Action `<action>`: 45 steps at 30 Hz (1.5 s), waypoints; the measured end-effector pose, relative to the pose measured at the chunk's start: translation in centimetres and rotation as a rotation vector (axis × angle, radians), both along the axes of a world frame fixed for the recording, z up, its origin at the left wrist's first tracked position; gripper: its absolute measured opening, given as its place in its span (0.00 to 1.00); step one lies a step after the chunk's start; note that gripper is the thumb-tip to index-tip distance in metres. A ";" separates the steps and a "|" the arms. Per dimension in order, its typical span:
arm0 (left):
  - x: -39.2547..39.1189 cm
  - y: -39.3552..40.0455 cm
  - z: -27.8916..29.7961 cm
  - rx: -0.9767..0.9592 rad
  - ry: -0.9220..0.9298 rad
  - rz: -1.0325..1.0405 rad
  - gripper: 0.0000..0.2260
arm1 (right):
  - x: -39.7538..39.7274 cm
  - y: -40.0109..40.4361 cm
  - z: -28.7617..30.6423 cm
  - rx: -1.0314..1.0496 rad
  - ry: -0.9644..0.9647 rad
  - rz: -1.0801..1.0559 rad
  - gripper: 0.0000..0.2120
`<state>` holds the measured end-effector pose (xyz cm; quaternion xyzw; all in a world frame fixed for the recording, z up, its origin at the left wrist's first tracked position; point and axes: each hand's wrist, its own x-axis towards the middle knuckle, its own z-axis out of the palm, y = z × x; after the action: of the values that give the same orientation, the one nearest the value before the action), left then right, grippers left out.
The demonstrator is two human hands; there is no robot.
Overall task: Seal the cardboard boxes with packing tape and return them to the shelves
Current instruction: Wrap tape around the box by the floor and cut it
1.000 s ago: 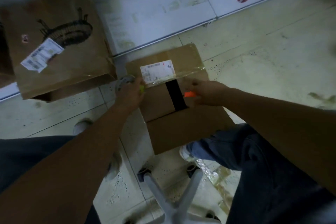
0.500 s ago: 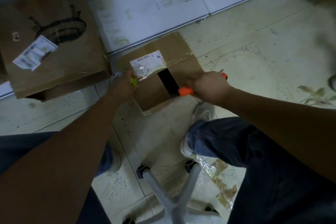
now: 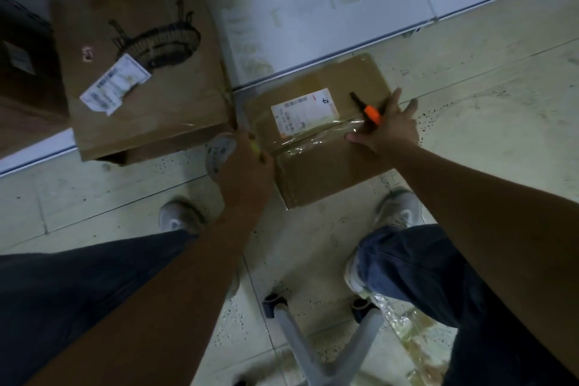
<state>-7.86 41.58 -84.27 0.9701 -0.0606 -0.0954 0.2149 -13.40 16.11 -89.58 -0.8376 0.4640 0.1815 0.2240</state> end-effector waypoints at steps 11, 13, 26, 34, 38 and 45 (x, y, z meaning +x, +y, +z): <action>1.1 -2.1 -4.2 -0.226 0.311 0.506 0.13 | -3.2 -2.9 -0.5 0.099 -0.069 -0.074 0.28; 0.9 -1.3 -4.2 -0.223 0.330 0.560 0.12 | -4.8 -1.9 -0.4 0.139 -0.043 -0.095 0.27; -0.7 -0.6 -3.4 -0.116 0.283 0.582 0.18 | -6.7 0.6 0.8 0.300 -0.091 -0.199 0.17; -0.3 -0.7 -1.4 -0.302 0.403 0.523 0.14 | -11.1 0.3 3.7 0.211 -0.069 -0.343 0.16; 0.9 -1.5 5.7 -0.405 0.299 0.386 0.15 | -11.4 -0.3 10.3 0.178 -0.204 -0.417 0.15; 4.1 5.2 17.6 -0.452 0.122 0.322 0.21 | -8.1 4.3 22.2 0.147 -0.430 -0.308 0.15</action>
<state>-3.79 46.78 -66.66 0.8872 0.0875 -0.1023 0.4413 -21.46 20.38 -67.40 -0.7580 0.5132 -0.0033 0.4026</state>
